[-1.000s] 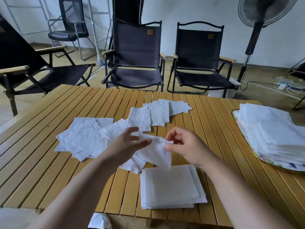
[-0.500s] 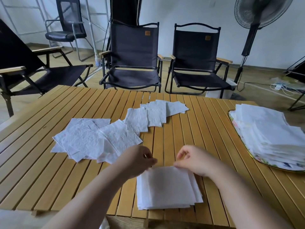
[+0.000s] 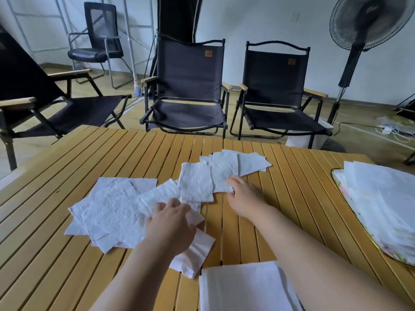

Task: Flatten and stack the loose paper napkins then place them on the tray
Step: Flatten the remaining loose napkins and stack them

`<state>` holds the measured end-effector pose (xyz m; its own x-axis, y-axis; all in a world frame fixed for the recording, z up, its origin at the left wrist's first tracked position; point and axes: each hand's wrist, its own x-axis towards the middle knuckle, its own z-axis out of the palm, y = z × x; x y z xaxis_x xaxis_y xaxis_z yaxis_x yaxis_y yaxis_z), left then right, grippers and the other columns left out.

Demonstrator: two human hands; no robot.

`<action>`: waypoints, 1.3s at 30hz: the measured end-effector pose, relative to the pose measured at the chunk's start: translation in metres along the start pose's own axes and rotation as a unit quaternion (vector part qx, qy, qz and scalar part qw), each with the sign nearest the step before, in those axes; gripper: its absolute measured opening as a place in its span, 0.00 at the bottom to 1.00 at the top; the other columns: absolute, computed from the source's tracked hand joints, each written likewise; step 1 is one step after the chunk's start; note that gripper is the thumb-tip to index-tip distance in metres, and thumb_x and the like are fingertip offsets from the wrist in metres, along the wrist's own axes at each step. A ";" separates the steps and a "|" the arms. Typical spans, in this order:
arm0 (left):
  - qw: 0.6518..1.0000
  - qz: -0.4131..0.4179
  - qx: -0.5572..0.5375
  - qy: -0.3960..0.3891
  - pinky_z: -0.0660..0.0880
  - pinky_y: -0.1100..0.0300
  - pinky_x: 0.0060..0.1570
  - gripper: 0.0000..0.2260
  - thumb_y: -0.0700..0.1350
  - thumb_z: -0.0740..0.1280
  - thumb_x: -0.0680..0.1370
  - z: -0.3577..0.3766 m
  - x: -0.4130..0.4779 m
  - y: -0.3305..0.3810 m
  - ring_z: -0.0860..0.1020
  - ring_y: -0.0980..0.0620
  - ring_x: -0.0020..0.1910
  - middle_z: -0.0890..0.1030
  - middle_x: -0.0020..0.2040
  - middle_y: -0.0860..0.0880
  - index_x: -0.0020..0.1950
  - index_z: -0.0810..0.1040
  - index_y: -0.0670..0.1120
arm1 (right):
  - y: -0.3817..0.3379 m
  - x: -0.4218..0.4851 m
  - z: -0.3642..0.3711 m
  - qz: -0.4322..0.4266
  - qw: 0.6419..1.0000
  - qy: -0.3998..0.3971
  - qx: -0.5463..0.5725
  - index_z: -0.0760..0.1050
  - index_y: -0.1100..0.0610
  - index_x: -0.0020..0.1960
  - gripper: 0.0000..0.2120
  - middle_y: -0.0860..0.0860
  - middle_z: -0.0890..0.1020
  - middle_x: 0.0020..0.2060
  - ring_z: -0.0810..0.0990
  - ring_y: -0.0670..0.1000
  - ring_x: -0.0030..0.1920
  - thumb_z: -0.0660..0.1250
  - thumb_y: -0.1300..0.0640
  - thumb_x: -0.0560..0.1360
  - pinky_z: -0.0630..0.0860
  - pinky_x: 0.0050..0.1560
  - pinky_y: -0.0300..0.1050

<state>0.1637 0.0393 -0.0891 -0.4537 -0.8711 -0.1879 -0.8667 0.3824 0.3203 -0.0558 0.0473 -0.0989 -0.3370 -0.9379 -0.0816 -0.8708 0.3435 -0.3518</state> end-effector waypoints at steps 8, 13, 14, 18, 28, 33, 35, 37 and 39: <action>0.998 -0.053 0.027 -0.014 0.72 0.46 0.58 0.12 0.54 0.51 0.74 -0.014 -0.001 -0.013 0.71 0.47 0.56 0.73 0.47 0.53 0.42 0.72 0.53 | 0.004 -0.050 0.011 -0.041 0.997 0.058 -0.023 0.73 0.50 0.67 0.16 0.47 0.74 0.62 0.72 0.51 0.63 0.63 0.55 0.80 0.73 0.63 0.48; 0.999 -0.042 0.026 0.004 0.74 0.46 0.60 0.11 0.54 0.62 0.78 -0.019 -0.018 -0.003 0.69 0.44 0.63 0.73 0.58 0.50 0.57 0.75 0.51 | 0.017 -0.086 0.019 -0.063 0.996 0.049 0.038 0.78 0.49 0.58 0.10 0.44 0.75 0.50 0.76 0.49 0.52 0.67 0.55 0.77 0.75 0.52 0.43; 0.999 -0.025 0.017 0.016 0.74 0.47 0.60 0.14 0.54 0.64 0.79 -0.020 -0.022 0.002 0.67 0.45 0.65 0.72 0.62 0.50 0.62 0.74 0.52 | 0.018 -0.089 0.018 -0.068 0.996 0.057 0.034 0.79 0.50 0.56 0.08 0.44 0.76 0.49 0.76 0.48 0.51 0.67 0.55 0.77 0.75 0.51 0.42; 0.996 0.078 -0.035 0.022 0.71 0.53 0.65 0.22 0.52 0.68 0.78 -0.015 -0.028 0.017 0.62 0.49 0.72 0.67 0.73 0.54 0.71 0.69 0.57 | 0.018 -0.095 0.013 -0.082 0.993 0.081 0.007 0.81 0.51 0.52 0.05 0.46 0.80 0.50 0.75 0.50 0.55 0.66 0.56 0.79 0.72 0.55 0.46; 0.964 0.201 -0.096 0.147 0.72 0.56 0.58 0.10 0.51 0.69 0.78 -0.007 -0.034 0.053 0.71 0.54 0.61 0.81 0.59 0.58 0.59 0.82 0.54 | -0.004 -0.135 -0.019 -0.086 0.969 0.143 0.184 0.81 0.48 0.50 0.03 0.40 0.81 0.45 0.77 0.41 0.49 0.71 0.55 0.78 0.73 0.46 0.34; 0.954 0.143 -0.239 0.112 0.71 0.60 0.46 0.04 0.48 0.69 0.79 -0.018 -0.044 0.047 0.77 0.60 0.45 0.82 0.45 0.58 0.48 0.83 0.51 | 0.017 -0.156 -0.027 0.015 0.967 0.088 0.237 0.78 0.44 0.56 0.12 0.38 0.78 0.51 0.75 0.38 0.52 0.74 0.52 0.75 0.71 0.43 0.34; 0.942 0.112 -0.311 0.056 0.67 0.61 0.36 0.12 0.47 0.70 0.79 -0.022 -0.052 0.040 0.72 0.59 0.31 0.76 0.31 0.58 0.36 0.77 0.51 | 0.031 -0.163 -0.022 0.047 0.954 0.109 0.274 0.81 0.48 0.51 0.04 0.40 0.80 0.48 0.77 0.39 0.50 0.72 0.52 0.77 0.69 0.40 0.33; 0.944 0.073 -0.322 0.013 0.63 0.60 0.32 0.13 0.50 0.70 0.79 -0.025 -0.059 0.035 0.69 0.53 0.29 0.73 0.29 0.54 0.34 0.78 0.50 | 0.042 -0.172 -0.013 0.059 0.933 0.126 0.333 0.81 0.48 0.47 0.02 0.42 0.83 0.45 0.79 0.41 0.49 0.71 0.53 0.78 0.70 0.42 0.34; 0.940 0.048 -0.337 -0.031 0.65 0.60 0.33 0.09 0.51 0.70 0.78 -0.028 -0.068 0.032 0.70 0.52 0.32 0.77 0.31 0.53 0.40 0.84 0.51 | 0.047 -0.178 -0.010 0.043 0.926 0.136 0.349 0.80 0.49 0.45 0.04 0.43 0.83 0.42 0.80 0.40 0.47 0.70 0.54 0.78 0.71 0.42 0.34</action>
<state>0.1725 0.1024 -0.0400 -0.5527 -0.8149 -0.1743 -0.5028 0.1593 0.8496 -0.0402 0.2311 -0.0913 -0.5551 -0.8291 0.0672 -0.4244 0.2129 -0.8801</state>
